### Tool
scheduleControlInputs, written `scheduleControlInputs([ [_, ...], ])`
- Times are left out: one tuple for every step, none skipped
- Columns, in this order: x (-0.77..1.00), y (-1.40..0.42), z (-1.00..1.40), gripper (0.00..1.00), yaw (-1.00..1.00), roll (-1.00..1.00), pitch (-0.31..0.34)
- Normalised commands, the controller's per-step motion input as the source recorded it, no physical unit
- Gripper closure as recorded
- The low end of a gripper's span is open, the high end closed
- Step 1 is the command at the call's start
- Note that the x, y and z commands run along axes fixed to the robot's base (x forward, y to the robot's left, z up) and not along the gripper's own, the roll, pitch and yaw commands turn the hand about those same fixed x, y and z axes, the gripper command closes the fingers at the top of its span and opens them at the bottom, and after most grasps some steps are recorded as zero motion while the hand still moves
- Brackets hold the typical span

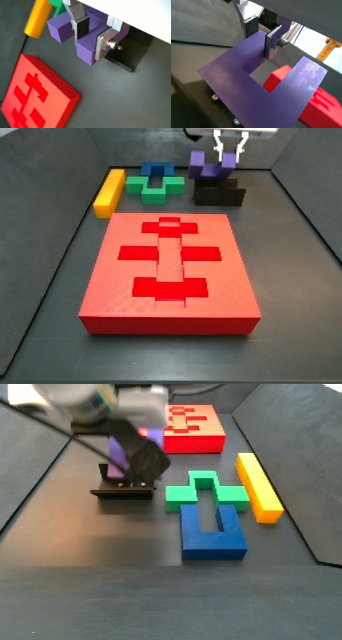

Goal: Pick up the purple object. Move up. Place the purple object on the fixture. Regrasp the purple object. Move to above the board. Insert the purple object.
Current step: Place the purple object on the fixture.

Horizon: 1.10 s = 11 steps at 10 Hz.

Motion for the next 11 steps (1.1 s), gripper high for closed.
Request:
scheduleControlInputs([
  [0.84, 0.07, -0.26, 1.0, -0.09, -0.27, -0.166],
  [0.87, 0.15, -0.12, 1.0, -0.07, -0.4, -0.109],
  [0.87, 0.21, -0.03, 1.0, -0.02, -0.46, -0.026],
  [0.81, 0.22, -0.05, 1.0, 0.0, -0.51, -0.057],
  [0.69, 0.17, -0.12, 1.0, 0.0, -0.47, -0.12],
  [0.48, 0.09, -0.15, 1.0, 0.0, -0.28, -0.111],
  [0.45, 0.0, -0.17, 1.0, 0.0, -0.03, -0.003],
  [0.67, -0.04, -0.11, 1.0, -0.03, 0.09, 0.103],
  [0.77, -0.05, -0.18, 1.0, -0.12, 0.37, 0.294],
  [0.59, -0.01, -0.26, 1.0, -0.23, 0.61, 0.423],
  [0.42, 0.0, -0.18, 1.0, -0.18, 0.56, 0.44],
])
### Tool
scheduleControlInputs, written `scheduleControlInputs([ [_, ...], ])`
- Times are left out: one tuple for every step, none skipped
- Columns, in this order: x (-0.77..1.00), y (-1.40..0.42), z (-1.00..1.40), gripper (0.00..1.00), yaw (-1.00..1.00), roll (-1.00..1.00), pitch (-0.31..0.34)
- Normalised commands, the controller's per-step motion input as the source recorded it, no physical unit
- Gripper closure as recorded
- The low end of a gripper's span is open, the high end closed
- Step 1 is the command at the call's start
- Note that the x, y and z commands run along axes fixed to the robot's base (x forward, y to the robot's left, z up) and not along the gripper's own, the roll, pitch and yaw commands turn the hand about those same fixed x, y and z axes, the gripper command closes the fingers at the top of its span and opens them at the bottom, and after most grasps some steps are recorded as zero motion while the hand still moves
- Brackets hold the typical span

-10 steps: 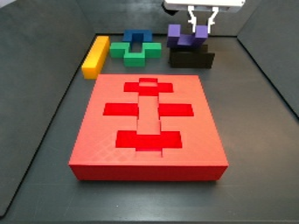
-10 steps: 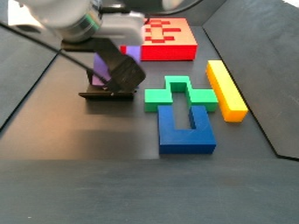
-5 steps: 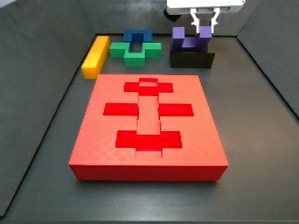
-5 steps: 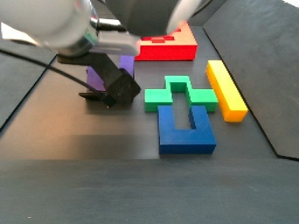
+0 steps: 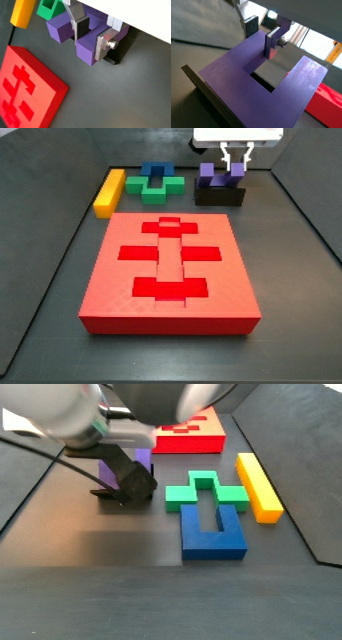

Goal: Pick up the purple object. Move up. Place the purple object on the fixture. Regrasp the purple object. Move to above the board. Insert the purple object.
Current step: Place the purple object on the fixture, then regrasp the purple object.

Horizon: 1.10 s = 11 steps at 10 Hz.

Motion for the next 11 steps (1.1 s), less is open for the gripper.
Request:
scheduleControlInputs([
  [0.26, 0.0, -0.11, 1.0, -0.12, 0.41, 0.337],
  [0.0, 0.0, 0.0, 1.0, 0.0, 0.01, 0.0],
  [0.0, 0.0, -0.02, 1.0, 0.0, 0.0, 0.0],
  [0.0, 0.0, -0.02, 1.0, 0.0, 0.0, 0.0],
  [0.0, -0.02, 0.0, 1.0, 0.0, 0.0, 0.0],
  [0.0, 0.0, 0.0, 1.0, 0.0, 0.06, 0.0],
  [-0.06, -0.07, 0.0, 1.0, 0.0, 0.16, -0.063],
  [-0.01, -0.03, 0.0, 1.0, 0.0, 0.12, -0.011],
  [0.0, 0.0, 0.0, 0.0, 0.0, 0.0, 0.0],
  [0.25, -0.04, 0.16, 0.0, 0.06, 0.16, 0.0],
  [0.31, 0.0, 0.55, 0.0, 0.05, 0.0, 0.0],
])
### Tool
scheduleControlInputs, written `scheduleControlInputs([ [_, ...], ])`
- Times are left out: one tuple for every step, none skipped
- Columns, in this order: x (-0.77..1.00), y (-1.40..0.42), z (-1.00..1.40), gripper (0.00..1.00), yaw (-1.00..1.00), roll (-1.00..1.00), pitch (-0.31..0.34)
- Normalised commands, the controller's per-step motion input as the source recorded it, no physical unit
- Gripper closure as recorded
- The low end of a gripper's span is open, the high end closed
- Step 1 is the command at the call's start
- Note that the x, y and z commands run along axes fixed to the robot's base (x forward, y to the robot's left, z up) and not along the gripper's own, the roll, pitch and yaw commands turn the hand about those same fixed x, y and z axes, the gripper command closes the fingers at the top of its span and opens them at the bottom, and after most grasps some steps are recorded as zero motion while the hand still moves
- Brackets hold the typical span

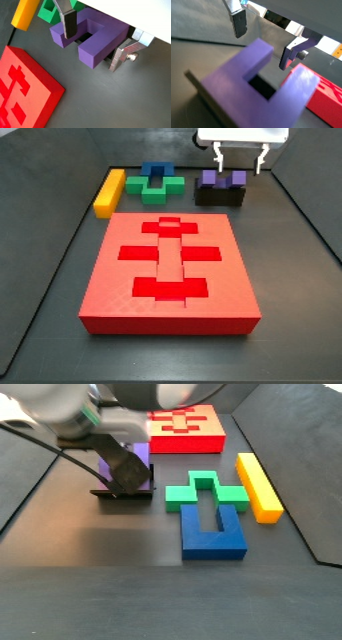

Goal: Pick up the purple object. Move up. Place the purple object on the fixture. Regrasp the purple object. Move to above the board. Insert the purple object.
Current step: Regrasp the purple object.

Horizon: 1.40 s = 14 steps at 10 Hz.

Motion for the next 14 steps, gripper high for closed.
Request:
scheduleControlInputs([
  [0.27, 0.0, 0.92, 0.0, 0.08, -0.12, -0.034],
  [0.26, 0.0, 1.0, 0.0, 0.2, -0.02, 0.0],
  [0.0, -0.13, 0.71, 0.0, 0.3, 0.5, 0.049],
  [-0.15, -0.27, 0.41, 0.0, 0.11, 0.98, -0.5],
  [-0.26, -0.24, 0.2, 0.0, 0.0, 1.0, -0.554],
  [-0.39, -0.25, 0.08, 0.0, 0.0, 1.0, -0.429],
  [-0.15, -0.37, 0.09, 0.0, 0.0, 1.0, -0.377],
  [-0.17, -0.38, 0.05, 0.0, -0.06, 1.0, -0.297],
  [-0.21, -0.36, 0.03, 0.0, -0.06, 1.0, -0.189],
  [-0.13, -0.37, 0.03, 0.0, -0.02, 1.0, -0.143],
  [0.07, -0.28, 0.05, 0.0, 0.0, 1.0, 0.0],
  [0.52, 0.0, 0.04, 0.0, 0.09, 1.0, 0.117],
  [0.79, 0.03, 0.0, 0.0, 0.25, 1.0, 0.214],
  [0.81, 0.09, -0.02, 0.0, 0.28, 0.93, 0.311],
])
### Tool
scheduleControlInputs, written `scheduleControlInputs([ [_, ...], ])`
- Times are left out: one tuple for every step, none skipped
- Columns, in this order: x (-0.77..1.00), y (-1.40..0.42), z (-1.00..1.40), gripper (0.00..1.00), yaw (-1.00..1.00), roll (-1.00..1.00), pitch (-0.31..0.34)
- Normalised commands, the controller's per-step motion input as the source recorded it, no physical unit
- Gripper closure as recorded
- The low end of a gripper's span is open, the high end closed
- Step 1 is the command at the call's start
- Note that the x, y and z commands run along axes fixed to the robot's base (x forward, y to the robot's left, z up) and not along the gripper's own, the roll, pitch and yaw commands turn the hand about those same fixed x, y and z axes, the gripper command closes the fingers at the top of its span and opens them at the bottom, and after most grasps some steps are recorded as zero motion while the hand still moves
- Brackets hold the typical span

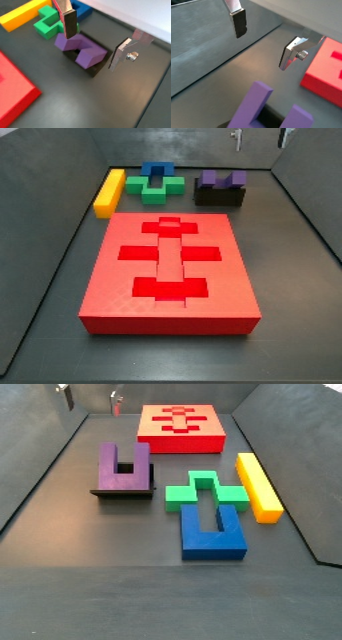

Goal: Pick up the purple object. Move up. Place the purple object on the fixture. Regrasp the purple object. Move to above the board. Insert the purple object.
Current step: Regrasp the purple object.

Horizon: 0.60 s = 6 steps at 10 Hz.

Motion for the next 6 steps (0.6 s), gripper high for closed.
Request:
scheduleControlInputs([
  [0.73, 0.13, 0.0, 0.0, 0.29, 0.97, 0.371],
  [0.57, 0.13, 0.0, 0.0, 0.29, 1.0, 0.391],
  [0.49, 0.16, 0.08, 0.0, 0.22, 1.0, 0.411],
  [0.46, 0.11, 0.11, 0.0, 0.18, 1.0, 0.374],
  [0.37, -0.12, 0.0, 0.0, 0.09, 1.0, 0.277],
  [0.29, -0.34, -0.06, 0.0, 0.06, 1.0, 0.117],
])
